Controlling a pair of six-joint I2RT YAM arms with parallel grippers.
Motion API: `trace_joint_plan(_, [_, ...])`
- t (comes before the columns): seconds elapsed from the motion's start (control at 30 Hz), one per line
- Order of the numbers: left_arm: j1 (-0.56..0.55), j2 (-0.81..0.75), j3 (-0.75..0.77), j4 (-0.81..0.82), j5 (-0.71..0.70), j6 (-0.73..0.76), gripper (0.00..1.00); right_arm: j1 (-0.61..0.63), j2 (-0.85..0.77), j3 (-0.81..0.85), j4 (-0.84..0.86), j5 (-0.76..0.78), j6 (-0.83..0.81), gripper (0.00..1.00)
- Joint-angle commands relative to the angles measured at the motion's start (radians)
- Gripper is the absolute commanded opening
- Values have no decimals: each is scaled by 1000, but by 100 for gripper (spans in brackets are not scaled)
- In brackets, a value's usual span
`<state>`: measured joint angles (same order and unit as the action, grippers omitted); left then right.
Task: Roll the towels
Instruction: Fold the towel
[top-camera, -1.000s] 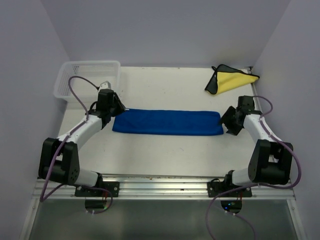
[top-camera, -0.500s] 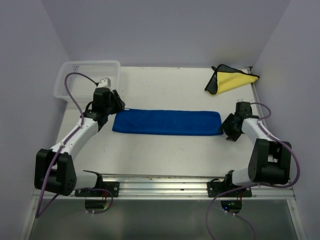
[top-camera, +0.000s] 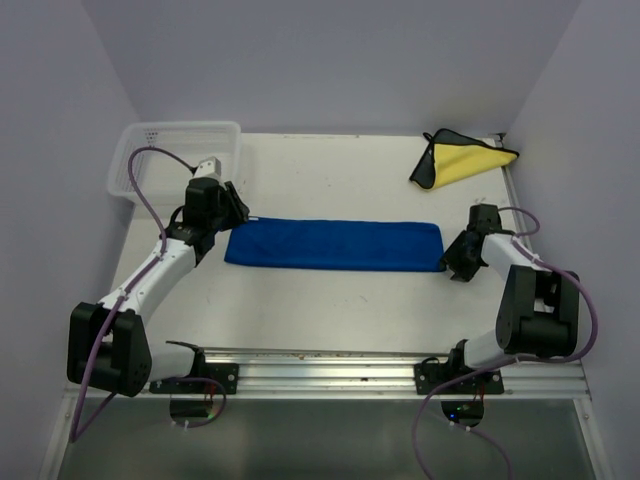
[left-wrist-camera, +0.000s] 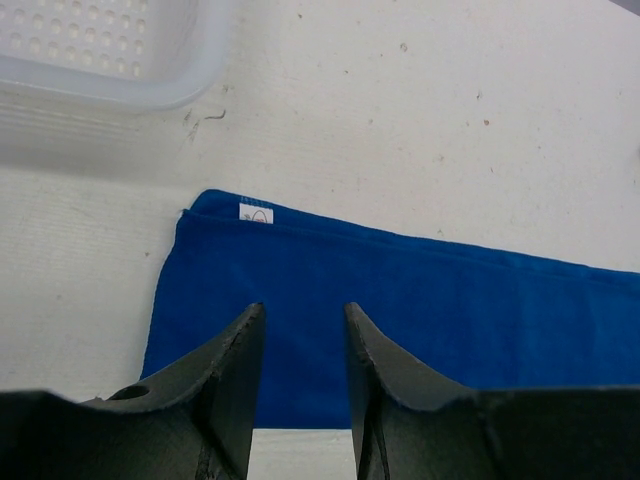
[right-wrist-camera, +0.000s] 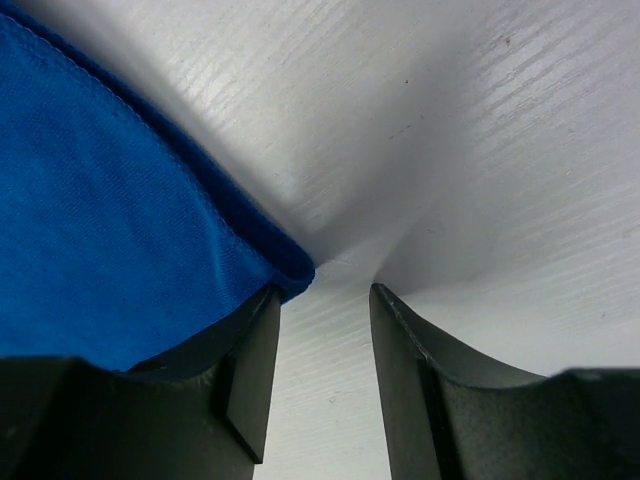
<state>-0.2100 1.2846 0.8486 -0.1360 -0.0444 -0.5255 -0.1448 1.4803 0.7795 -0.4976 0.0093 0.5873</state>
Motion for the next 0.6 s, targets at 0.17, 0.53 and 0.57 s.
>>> trace_joint_plan(0.17, [0, -27, 0, 27, 3, 36, 41, -4, 15, -17, 54, 9, 16, 36])
trace_joint_plan(0.53, [-2, -27, -3, 29, 12, 39, 41, -7, 54, -17, 76, 6, 13, 15])
trace_joint_plan(0.57, [-3, -28, -3, 27, 12, 39, 41, -9, 70, 7, 68, 12, 6, 15])
